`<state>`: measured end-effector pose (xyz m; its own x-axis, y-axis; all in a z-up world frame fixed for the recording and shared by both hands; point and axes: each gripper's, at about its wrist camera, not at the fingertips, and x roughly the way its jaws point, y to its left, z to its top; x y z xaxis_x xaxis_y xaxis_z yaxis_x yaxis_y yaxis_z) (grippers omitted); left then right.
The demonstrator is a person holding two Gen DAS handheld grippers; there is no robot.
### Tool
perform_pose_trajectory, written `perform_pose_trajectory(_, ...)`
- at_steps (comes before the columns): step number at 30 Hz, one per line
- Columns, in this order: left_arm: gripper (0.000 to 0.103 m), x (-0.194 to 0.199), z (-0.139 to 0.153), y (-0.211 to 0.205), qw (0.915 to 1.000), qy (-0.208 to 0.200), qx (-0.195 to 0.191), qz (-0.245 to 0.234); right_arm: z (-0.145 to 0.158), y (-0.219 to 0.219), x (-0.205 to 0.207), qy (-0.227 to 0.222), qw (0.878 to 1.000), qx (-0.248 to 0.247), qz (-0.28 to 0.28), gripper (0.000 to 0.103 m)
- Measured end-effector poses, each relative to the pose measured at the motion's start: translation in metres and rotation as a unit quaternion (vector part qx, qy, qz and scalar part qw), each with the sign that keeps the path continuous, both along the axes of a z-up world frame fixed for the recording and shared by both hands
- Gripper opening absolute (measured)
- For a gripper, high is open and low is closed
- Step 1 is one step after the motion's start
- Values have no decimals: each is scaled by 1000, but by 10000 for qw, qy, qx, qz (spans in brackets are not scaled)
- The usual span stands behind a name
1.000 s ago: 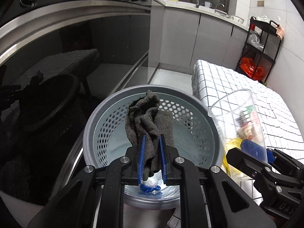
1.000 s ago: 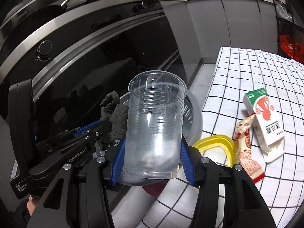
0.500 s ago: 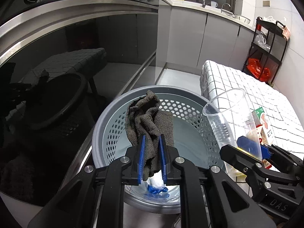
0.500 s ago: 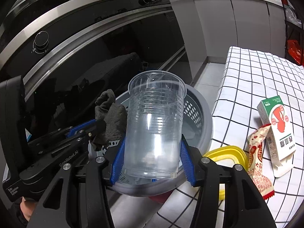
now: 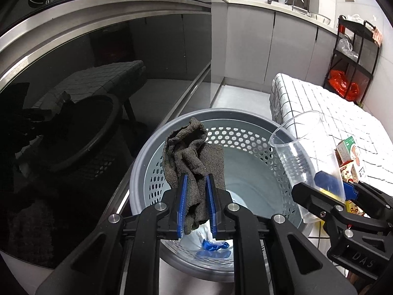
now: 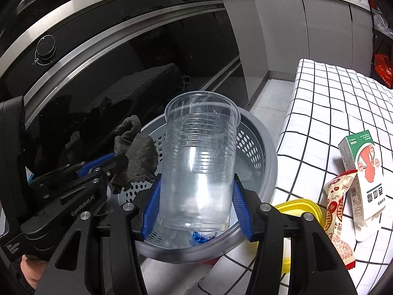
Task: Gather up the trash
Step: 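Open both tools to drop the cup and cloth into the wastebasket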
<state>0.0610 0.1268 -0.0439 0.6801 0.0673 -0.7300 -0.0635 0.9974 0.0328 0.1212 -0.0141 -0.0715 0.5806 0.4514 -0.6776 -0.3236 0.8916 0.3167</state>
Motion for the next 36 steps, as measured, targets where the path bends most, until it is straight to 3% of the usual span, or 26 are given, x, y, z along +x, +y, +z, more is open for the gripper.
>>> perform_pose_trajectory(2,19,0,0,1,10000,22,10,14,0,-1,0,5,10000,31,-30,64)
perform_pose_trajectory(4,19,0,0,2,10000,20,13,36,2,-3,-1,-39,10000,46,-69,67)
perform_pose_trajectory(6,33,-1,1,2,10000,-4,38,49,3,-4,-1,-50,9999,55,-82,67)
perform_pose_trajectory(8,38,-4,3,3,10000,-50,60,52,3,-4,-2,-56,9999,49,-99,67)
perform_pose_trajectory(23,39,-10,10,1,9999,-121,96,43,6,-13,-11,-129,9997,52,-199,67)
perform_pose_trajectory(26,43,-14,11,0,9999,-139,90,35,6,-15,-16,-139,9996,52,-227,67)
perform_pose_trajectory(36,45,-27,10,-13,9999,-133,-22,-103,5,-47,-56,-261,9976,22,-633,67)
